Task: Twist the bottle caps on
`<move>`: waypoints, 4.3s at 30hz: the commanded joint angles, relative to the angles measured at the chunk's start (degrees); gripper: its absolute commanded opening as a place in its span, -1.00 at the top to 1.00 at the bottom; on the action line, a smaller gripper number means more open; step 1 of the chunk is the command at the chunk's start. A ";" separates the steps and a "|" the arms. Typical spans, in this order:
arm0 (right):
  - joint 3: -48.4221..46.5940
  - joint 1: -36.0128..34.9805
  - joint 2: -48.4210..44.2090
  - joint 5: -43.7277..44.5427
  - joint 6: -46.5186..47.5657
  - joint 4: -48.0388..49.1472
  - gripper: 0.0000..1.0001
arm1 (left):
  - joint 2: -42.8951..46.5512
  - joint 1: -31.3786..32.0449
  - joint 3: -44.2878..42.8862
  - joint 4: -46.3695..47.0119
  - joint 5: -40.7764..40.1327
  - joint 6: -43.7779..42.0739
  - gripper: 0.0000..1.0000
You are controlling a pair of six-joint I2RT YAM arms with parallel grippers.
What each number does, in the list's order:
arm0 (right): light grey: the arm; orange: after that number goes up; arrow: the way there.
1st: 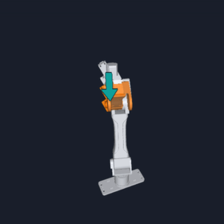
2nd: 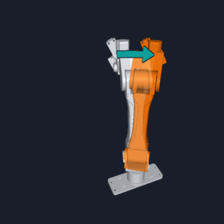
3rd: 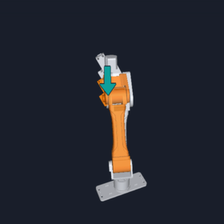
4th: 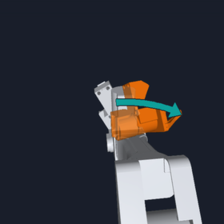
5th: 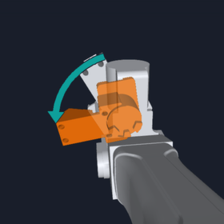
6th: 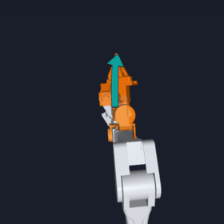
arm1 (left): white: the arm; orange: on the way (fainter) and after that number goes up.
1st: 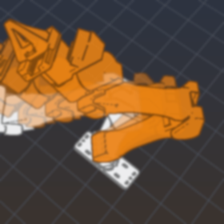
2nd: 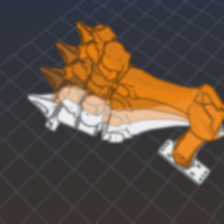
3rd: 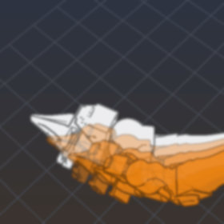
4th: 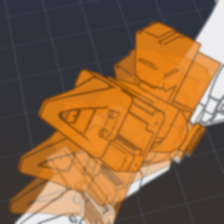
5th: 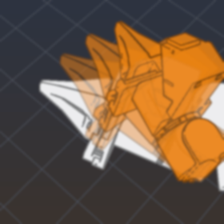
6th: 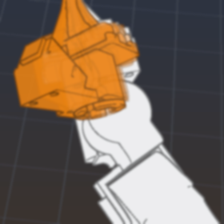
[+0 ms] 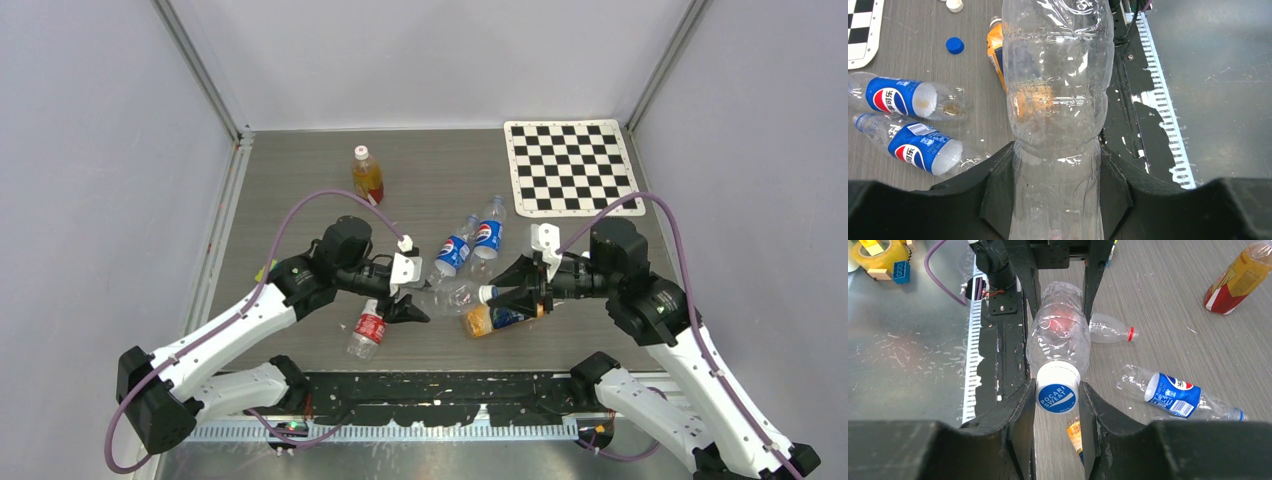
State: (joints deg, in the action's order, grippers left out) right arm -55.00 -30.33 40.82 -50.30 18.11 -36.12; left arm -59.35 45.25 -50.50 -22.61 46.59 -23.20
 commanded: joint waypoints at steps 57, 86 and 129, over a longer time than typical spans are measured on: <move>-3.83 -2.24 14.65 42.43 -57.72 27.58 -0.75 | 3.21 12.67 17.02 43.78 -55.74 22.81 1.00; -6.53 -9.14 23.63 51.37 -45.59 33.20 0.99 | 7.90 6.30 11.20 29.05 -53.45 24.26 -0.56; -43.69 -6.59 77.66 59.90 -20.61 46.70 0.91 | 18.10 -13.61 15.94 14.77 -69.24 10.74 -0.99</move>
State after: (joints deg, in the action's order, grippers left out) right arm -96.95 -36.07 118.67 10.83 -4.75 8.01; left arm -42.33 31.86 -34.85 -12.45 -21.82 -11.35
